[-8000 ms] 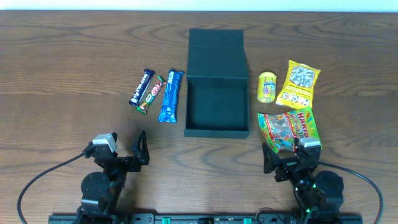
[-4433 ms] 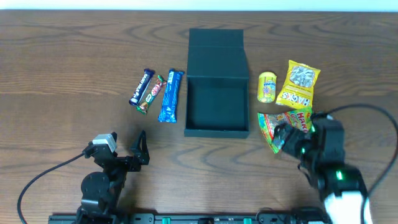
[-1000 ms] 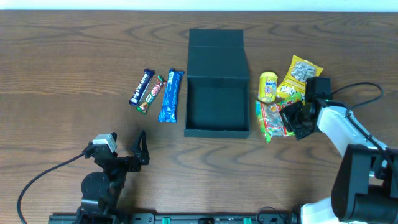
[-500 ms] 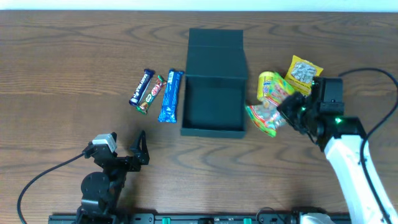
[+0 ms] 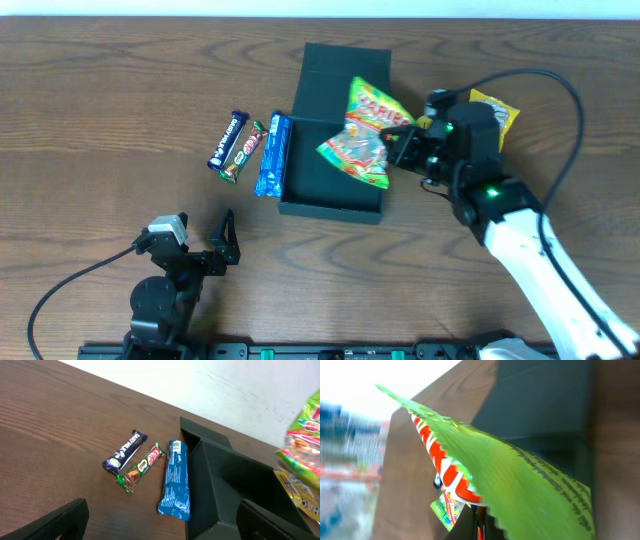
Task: Pack container
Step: 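Lift the Haribo bag with right gripper and drop it into box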
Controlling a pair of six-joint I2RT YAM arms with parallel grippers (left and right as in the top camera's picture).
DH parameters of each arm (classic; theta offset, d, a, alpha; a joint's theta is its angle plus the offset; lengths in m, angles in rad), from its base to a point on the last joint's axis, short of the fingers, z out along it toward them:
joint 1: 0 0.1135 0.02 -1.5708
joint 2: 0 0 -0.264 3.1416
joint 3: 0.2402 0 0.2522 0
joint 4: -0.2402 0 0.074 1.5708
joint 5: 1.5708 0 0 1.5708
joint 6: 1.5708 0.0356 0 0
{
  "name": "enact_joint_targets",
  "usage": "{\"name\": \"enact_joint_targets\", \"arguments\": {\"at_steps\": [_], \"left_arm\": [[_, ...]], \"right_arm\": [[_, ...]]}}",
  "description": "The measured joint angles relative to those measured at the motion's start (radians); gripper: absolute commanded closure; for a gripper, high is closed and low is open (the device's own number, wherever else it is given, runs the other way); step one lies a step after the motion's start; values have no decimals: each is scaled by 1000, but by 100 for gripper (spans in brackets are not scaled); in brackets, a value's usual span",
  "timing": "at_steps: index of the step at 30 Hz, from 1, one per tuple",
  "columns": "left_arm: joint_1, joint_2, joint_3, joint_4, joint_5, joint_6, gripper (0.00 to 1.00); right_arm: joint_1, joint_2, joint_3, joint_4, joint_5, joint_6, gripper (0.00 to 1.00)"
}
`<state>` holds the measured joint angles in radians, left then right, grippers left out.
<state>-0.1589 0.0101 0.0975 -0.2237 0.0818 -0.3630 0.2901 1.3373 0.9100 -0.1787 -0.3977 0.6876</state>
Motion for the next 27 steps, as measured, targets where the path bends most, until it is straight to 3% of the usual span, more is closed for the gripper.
{"name": "enact_joint_targets", "arguments": {"at_steps": [5, 14, 16, 17, 19, 23, 27], "left_arm": [[0, 0, 0, 0, 0, 0, 5], [0, 0, 0, 0, 0, 0, 5], [0, 0, 0, 0, 0, 0, 5], [0, 0, 0, 0, 0, 0, 5], [0, 0, 0, 0, 0, 0, 5], [0, 0, 0, 0, 0, 0, 5], [0, 0, 0, 0, 0, 0, 5]], "right_arm": [[47, 131, 1, 82, -131, -139, 98], [93, 288, 1, 153, -192, -206, 96], [100, 293, 1, 151, -192, -196, 39], [100, 294, 1, 153, -195, -195, 17], [102, 294, 5, 159, -200, -194, 3], [101, 294, 17, 161, -202, -183, 8], [99, 291, 46, 148, -196, -168, 27]]}}
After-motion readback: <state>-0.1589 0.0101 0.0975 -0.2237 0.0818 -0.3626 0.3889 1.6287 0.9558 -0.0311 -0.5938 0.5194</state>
